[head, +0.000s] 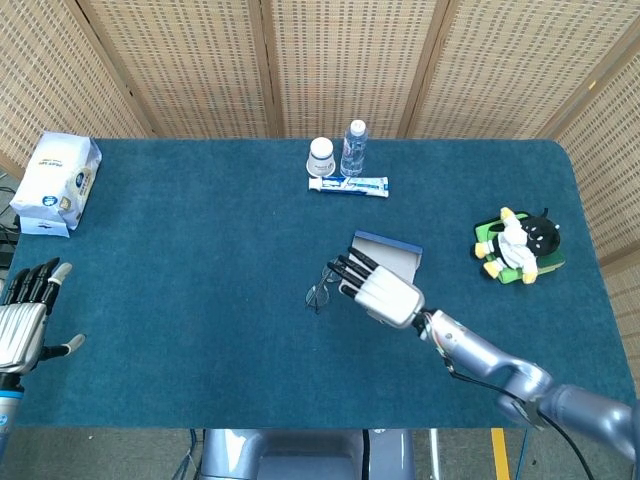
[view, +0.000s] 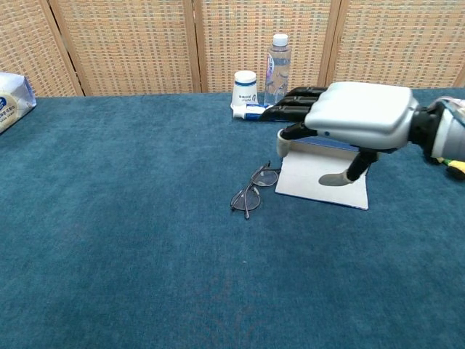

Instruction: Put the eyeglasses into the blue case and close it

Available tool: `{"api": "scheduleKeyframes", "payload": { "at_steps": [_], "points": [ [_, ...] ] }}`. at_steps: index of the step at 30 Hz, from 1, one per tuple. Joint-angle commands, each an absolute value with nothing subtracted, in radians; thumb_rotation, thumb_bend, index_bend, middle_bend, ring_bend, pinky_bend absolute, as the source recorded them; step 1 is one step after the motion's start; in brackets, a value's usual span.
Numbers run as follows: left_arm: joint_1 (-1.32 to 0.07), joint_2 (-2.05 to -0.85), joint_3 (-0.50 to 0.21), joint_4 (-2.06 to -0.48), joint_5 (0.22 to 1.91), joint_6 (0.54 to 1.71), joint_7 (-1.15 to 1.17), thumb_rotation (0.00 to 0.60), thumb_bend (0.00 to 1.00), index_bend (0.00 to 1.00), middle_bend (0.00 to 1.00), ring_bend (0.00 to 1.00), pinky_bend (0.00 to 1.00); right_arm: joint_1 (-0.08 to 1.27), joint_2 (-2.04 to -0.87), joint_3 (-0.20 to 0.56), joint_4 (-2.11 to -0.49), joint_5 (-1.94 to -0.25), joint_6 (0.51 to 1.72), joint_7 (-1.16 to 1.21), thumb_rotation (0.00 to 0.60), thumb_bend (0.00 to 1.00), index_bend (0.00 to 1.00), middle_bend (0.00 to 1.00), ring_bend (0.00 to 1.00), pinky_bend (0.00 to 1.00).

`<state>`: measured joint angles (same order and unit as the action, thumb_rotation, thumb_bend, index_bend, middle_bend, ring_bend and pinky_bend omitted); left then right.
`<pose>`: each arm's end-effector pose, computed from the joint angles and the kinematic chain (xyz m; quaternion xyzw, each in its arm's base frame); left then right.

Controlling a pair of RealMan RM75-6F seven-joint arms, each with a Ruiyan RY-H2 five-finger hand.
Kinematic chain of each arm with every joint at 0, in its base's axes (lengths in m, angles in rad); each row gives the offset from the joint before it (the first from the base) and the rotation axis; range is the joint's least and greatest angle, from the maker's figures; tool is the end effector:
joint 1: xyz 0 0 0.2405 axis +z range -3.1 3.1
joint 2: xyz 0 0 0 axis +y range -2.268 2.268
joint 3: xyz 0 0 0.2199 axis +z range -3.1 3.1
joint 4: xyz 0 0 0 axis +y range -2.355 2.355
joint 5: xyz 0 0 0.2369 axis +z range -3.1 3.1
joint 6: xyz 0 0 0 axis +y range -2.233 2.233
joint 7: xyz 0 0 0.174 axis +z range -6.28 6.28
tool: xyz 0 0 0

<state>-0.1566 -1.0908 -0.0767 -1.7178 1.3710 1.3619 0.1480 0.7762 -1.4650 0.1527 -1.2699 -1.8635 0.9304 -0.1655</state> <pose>-0.2769 0.2335 0.1072 -0.6084 -0.4040 -0.3415 0.5916 -0.0956 -0.3508 -0.0412 0.8690 -0.0566 0.3623 0.3322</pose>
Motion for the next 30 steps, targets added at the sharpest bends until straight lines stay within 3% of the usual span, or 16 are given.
{"api": "scheduleKeyframes", "payload": {
  "at_steps": [1, 16, 30],
  "points": [
    [-0.164, -1.092, -0.083, -1.718, 1.352, 1.348, 0.156, 0.6, 0.01, 0.0, 0.0, 0.0, 0.0, 0.838, -1.539, 0.179, -1.187, -1.833, 0.863, -0.218, 0.6, 0.34, 0.33, 0.06, 0.0, 0.05],
    [-0.18, -1.093, -0.092, -1.704, 1.305, 1.313, 0.147, 0.6, 0.01, 0.0, 0.0, 0.0, 0.0, 0.98, -1.739, 0.193, -0.936, -1.748, 0.752, -0.275, 0.6, 0.34, 0.34, 0.07, 0.0, 0.07],
    [-0.189, -1.094, -0.096, -1.698, 1.283, 1.301, 0.148, 0.6, 0.01, 0.0, 0.0, 0.0, 0.0, 1.016, -1.813, 0.176, -0.85, -1.674, 0.73, -0.267, 0.6, 0.35, 0.35, 0.07, 0.0, 0.07]
  ]
}}
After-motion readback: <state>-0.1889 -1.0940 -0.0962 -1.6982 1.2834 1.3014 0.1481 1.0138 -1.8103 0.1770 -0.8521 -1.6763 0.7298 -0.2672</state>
